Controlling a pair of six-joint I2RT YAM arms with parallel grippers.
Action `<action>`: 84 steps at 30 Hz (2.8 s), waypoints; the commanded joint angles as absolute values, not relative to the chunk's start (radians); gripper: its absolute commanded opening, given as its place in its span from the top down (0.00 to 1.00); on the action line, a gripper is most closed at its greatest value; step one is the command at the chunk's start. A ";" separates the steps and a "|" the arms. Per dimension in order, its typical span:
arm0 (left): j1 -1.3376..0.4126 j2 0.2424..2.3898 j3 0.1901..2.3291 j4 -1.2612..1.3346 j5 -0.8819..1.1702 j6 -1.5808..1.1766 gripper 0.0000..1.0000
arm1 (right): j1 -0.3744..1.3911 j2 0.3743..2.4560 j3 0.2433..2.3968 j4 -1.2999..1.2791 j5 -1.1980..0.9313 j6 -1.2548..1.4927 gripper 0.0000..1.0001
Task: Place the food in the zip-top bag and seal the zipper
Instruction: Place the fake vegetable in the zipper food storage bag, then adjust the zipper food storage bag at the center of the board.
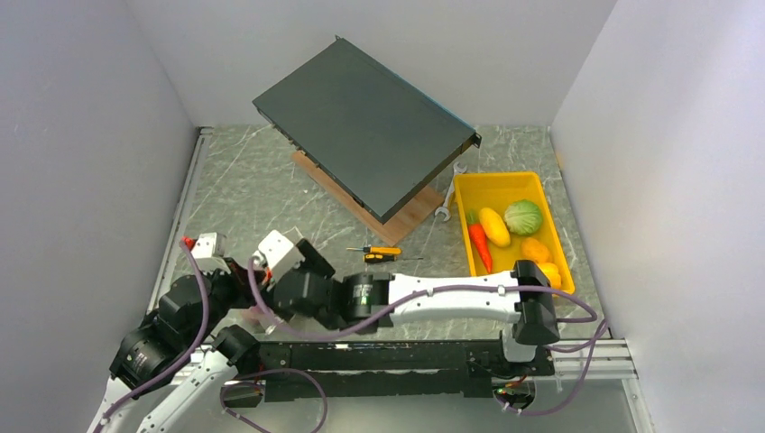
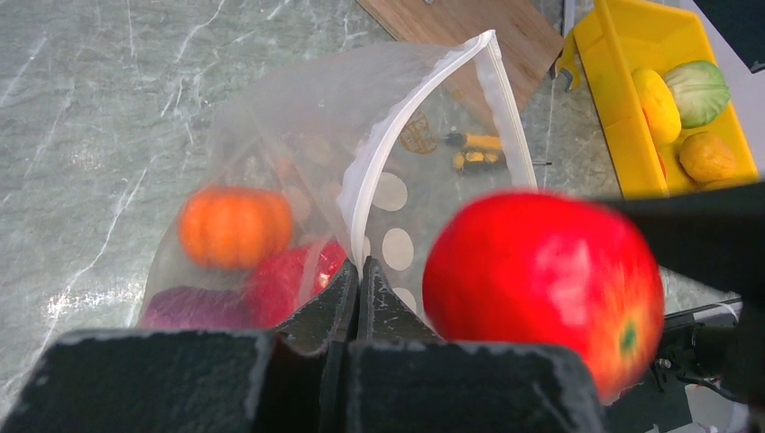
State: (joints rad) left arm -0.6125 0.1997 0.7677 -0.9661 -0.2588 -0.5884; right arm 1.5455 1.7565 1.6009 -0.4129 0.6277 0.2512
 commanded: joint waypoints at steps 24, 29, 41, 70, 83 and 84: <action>-0.616 0.165 0.772 -0.943 -0.279 -0.600 1.00 | 1.404 1.814 1.741 -0.389 0.551 0.245 0.01; -0.616 0.166 0.773 -0.943 -0.280 -0.601 1.00 | 1.406 1.758 1.703 -0.457 0.526 0.348 0.09; -0.616 0.191 0.773 -0.939 -0.272 -0.596 1.00 | 1.441 1.553 1.416 -0.588 0.539 0.745 0.18; -0.615 0.464 1.020 -1.112 -0.242 -1.035 1.00 | 1.214 1.805 1.863 -0.496 0.104 0.552 1.00; -0.616 0.124 0.745 -1.099 -0.261 -1.232 1.00 | 1.361 1.798 1.837 -0.766 0.325 0.541 0.26; -0.616 0.132 0.758 -1.110 -0.266 -1.227 1.00 | 1.366 1.805 1.857 -0.804 0.344 0.551 0.24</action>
